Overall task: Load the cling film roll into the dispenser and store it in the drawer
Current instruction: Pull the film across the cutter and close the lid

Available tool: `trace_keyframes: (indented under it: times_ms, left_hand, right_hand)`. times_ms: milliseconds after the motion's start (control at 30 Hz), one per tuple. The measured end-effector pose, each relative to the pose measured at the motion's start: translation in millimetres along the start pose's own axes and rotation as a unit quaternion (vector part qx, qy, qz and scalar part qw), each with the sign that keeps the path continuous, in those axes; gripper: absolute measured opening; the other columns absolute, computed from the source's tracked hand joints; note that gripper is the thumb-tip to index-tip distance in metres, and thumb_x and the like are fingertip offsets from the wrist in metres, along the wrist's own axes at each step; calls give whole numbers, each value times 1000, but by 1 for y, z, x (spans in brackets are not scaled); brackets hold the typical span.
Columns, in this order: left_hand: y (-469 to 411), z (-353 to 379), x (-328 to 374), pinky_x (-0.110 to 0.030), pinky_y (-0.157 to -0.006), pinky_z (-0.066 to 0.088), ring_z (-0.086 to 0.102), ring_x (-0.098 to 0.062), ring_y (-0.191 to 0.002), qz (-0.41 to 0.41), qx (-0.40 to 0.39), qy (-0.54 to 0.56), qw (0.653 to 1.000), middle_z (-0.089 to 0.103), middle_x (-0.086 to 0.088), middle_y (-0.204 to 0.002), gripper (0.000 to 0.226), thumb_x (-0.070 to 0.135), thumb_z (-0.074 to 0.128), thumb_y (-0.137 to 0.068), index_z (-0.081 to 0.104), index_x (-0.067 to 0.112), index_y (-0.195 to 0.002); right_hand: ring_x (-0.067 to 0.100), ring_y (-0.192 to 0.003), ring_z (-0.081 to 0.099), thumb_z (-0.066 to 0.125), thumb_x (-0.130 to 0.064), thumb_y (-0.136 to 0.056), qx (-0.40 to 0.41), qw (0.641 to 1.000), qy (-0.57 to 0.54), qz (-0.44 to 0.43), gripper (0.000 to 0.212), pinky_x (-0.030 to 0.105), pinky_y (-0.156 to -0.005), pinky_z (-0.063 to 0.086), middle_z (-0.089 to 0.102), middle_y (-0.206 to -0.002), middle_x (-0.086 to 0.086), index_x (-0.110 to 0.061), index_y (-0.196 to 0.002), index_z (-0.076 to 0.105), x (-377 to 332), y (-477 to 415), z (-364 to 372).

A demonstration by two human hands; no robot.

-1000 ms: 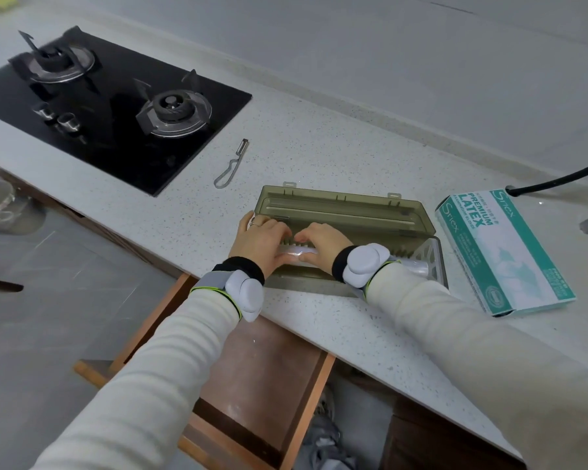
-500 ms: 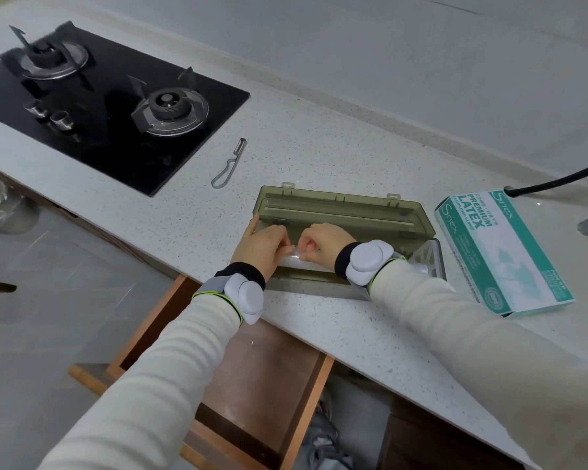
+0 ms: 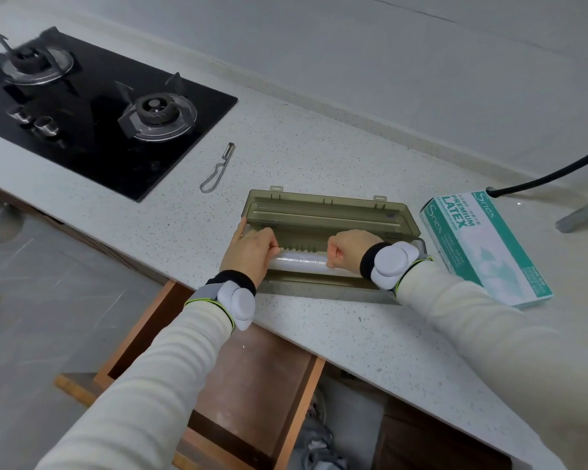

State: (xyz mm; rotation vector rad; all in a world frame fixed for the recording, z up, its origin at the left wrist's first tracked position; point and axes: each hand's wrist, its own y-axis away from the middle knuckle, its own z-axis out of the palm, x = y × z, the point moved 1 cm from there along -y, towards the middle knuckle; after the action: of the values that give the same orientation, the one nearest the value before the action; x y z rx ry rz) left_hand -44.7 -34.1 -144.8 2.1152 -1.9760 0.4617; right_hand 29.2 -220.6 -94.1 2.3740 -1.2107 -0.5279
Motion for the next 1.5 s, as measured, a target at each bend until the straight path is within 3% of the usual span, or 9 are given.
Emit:
trace_keyframes:
  times_ms: [233,400,533,700,833,900,1033,1200,1500]
  left_hand:
    - [1,1,1,-34,-121,7,58,-22,-71,-7,5,7,1000,63,-5,-71,15,24,50,-94,53,12,-84]
    - [1,2,1,-31,-121,5,58,-23,-69,-6,12,2,1000,63,-6,-70,15,20,51,-94,54,12,-83]
    - [1,2,0,-30,-121,3,59,-23,-69,-7,13,-5,1000,63,-7,-71,15,20,49,-94,54,12,-82]
    - [1,2,1,-29,-121,2,57,-23,-71,-5,16,-11,1000,63,-7,-72,16,21,49,-95,54,11,-83]
    - [1,1,2,-30,-121,3,58,-23,-71,-5,15,-9,1000,63,-6,-73,15,20,49,-94,54,11,-83]
    - [2,1,2,-30,-121,3,58,-22,-71,-6,14,-10,1000,62,-6,-73,14,19,49,-94,54,12,-83]
    - [2,1,3,-30,-121,4,58,-22,-72,-6,15,-12,1000,62,-6,-73,14,19,49,-94,54,12,-83]
    - [3,2,2,-31,-121,6,58,-23,-71,-5,22,-9,1000,62,-6,-73,14,17,50,-94,55,10,-83]
    - [2,4,0,-34,-121,9,58,-23,-72,1,29,-3,1000,63,-6,-75,12,17,52,-93,55,11,-83]
  right_hand:
    - [29,-102,60,45,-14,-93,-36,996,42,65,27,36,-92,49,64,-110,13,-4,-111,63,30,22,-7]
    - [27,-98,58,40,-8,-93,1,997,12,73,28,36,-91,48,62,-109,13,-3,-110,62,46,35,-5]
    - [20,-85,48,38,-6,-93,30,998,-20,52,15,31,-78,43,57,-98,10,-11,-96,53,49,37,-1]
    - [21,-83,48,37,-11,-95,27,997,-42,54,8,30,-78,37,59,-95,8,-18,-93,41,56,40,4]
    - [22,-85,51,35,-11,-95,44,997,-45,52,10,40,-93,40,64,-99,9,-20,-92,41,59,41,8]
    - [24,-85,53,36,-15,-96,56,995,-64,49,9,39,-90,44,64,-101,11,-16,-97,45,63,41,7]
    - [26,-89,55,38,-17,-99,30,997,-46,54,23,28,-77,39,62,-111,15,-6,-115,51,75,43,4]
    - [27,-96,58,34,-35,-100,25,998,-31,52,37,33,-86,45,63,-107,12,-7,-112,55,76,43,4]
    - [19,-101,59,62,-30,-86,60,997,27,34,20,27,-90,42,69,-104,-1,-18,-102,66,93,44,13]
